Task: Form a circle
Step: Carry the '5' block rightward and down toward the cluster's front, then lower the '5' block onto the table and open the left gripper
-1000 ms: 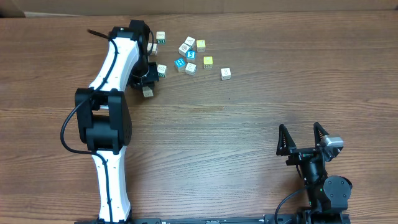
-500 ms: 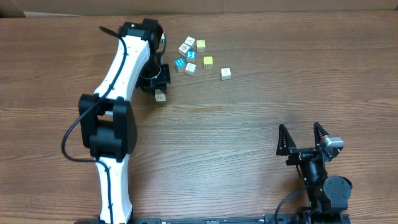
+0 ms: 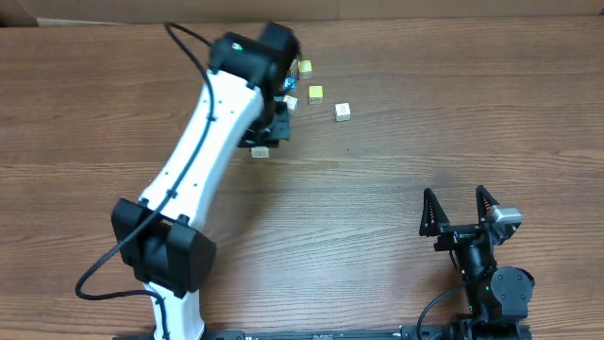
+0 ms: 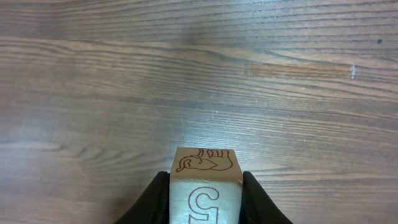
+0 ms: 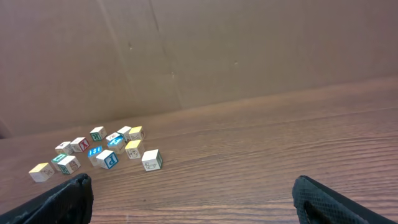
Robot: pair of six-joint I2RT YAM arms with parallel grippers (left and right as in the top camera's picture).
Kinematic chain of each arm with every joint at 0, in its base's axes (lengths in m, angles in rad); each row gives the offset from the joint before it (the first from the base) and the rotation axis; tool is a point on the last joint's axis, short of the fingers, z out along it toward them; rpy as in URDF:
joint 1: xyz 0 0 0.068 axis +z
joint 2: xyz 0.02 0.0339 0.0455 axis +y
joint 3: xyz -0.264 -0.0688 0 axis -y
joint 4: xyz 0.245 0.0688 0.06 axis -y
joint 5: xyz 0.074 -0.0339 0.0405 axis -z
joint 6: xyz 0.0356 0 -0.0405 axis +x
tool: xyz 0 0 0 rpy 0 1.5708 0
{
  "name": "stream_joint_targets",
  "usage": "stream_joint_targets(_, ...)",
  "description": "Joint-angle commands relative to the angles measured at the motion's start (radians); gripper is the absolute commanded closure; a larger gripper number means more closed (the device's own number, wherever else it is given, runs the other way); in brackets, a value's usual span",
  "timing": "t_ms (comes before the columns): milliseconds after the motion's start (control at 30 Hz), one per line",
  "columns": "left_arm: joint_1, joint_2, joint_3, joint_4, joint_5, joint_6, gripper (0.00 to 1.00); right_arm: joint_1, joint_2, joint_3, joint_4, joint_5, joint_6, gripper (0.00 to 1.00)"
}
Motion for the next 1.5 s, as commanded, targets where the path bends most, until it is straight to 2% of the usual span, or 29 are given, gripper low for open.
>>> stream_joint_targets(0, -0.042, -0.029, 0.01, 0.01, -0.132, -0.151, 0.8, 0.006, -0.008, -0.01, 0.005, 0.009, 0.003, 0.0)
stream_joint_targets(133, -0.066, -0.029, -0.047, 0.075, -0.149, -0.197, 0.81, 0.006, -0.008, -0.01, 0.005, 0.009, 0.003, 0.0)
stream_joint_targets(400, -0.063, -0.029, -0.261, 0.28, -0.144, -0.197, 0.84, 0.006, -0.008, -0.01, 0.005, 0.009, 0.003, 0.0)
stream_joint_targets(767, -0.06, -0.029, -0.556, 0.608, -0.143, -0.195, 0.84, 0.006, -0.008, -0.01, 0.005, 0.009, 0.003, 0.0)
stream_joint_targets(867, -0.056, -0.029, -0.594, 0.671, -0.138, -0.15, 0.85, 0.006, -0.008, -0.01, 0.005, 0.009, 0.003, 0.0)
stream_joint_targets(1067, -0.043, -0.029, -0.624, 0.728, -0.116, -0.106, 0.8, 0.006, -0.008, -0.01, 0.005, 0.009, 0.003, 0.0)
stream_joint_targets(1467, -0.03, -0.023, -0.632, 0.766, -0.109, -0.106, 0.8, 0.006, -0.008, -0.01, 0.005, 0.009, 0.003, 0.0)
